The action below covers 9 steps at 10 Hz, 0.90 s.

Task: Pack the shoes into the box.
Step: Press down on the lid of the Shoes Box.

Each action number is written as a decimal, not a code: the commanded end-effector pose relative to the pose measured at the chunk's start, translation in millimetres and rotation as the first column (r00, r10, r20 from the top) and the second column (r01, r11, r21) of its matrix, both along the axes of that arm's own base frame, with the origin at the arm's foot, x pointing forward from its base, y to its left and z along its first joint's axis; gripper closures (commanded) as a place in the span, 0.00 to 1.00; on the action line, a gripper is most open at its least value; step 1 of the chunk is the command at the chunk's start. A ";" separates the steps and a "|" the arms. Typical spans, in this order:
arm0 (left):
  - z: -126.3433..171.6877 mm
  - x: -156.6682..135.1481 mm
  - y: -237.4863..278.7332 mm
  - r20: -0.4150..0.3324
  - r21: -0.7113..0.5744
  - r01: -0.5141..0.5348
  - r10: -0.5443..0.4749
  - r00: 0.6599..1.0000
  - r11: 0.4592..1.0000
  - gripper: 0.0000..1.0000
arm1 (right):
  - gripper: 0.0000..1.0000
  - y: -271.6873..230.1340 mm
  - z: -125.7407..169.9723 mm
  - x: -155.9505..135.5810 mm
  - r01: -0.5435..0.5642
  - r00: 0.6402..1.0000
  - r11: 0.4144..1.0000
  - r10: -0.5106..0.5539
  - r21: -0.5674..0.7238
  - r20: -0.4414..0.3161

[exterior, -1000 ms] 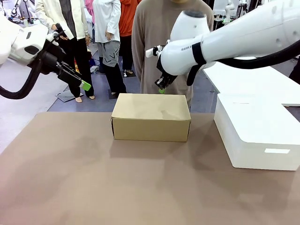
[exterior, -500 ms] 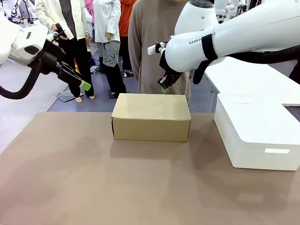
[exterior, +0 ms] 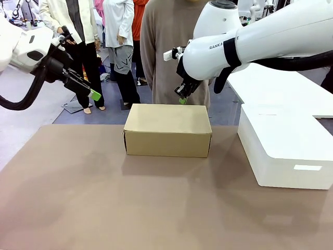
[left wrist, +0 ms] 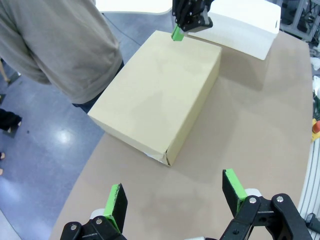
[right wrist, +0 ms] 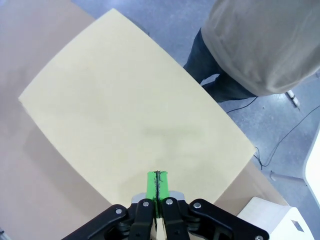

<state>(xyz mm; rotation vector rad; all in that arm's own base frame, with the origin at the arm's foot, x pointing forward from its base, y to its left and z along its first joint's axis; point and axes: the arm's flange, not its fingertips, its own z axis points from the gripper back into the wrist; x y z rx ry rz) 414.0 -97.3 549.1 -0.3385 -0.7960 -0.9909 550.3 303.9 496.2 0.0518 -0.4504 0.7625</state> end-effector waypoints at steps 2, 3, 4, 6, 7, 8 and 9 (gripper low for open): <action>-0.1 -0.8 1.8 -0.003 0.004 -0.009 0.009 1.000 1.000 0.00 | 1.00 -30.3 33.1 -59.3 -0.041 0.999 0.999 0.041 -0.019 -0.004; -0.1 -0.8 1.8 -0.003 0.004 -0.009 0.009 1.000 1.000 0.00 | 1.00 -42.7 41.8 -84.7 -0.052 0.999 0.998 0.052 -0.023 -0.007; -0.1 -0.8 1.8 -0.003 0.004 -0.009 0.009 1.000 1.000 0.00 | 1.00 -53.6 45.5 -110.2 -0.064 0.998 0.998 0.064 -0.019 -0.011; -0.1 -0.8 1.8 -0.003 0.004 -0.009 0.009 1.000 1.000 0.00 | 0.81 -75.0 47.8 -166.9 -0.086 0.996 0.996 0.086 -0.008 -0.020; -0.1 -0.8 1.8 -0.003 0.004 -0.009 0.009 1.000 1.000 0.00 | 0.61 -83.2 46.9 -189.6 -0.078 0.997 0.997 0.078 -0.012 -0.003; -0.1 -0.8 1.8 -0.003 0.004 -0.009 0.009 1.000 1.000 0.00 | 0.41 -90.9 43.4 -209.0 -0.072 0.997 0.997 0.073 -0.022 0.003; -0.1 -0.8 1.8 -0.003 0.004 -0.009 0.009 1.000 1.000 0.00 | 0.21 -97.1 38.2 -225.1 -0.074 0.997 0.997 0.073 -0.020 -0.019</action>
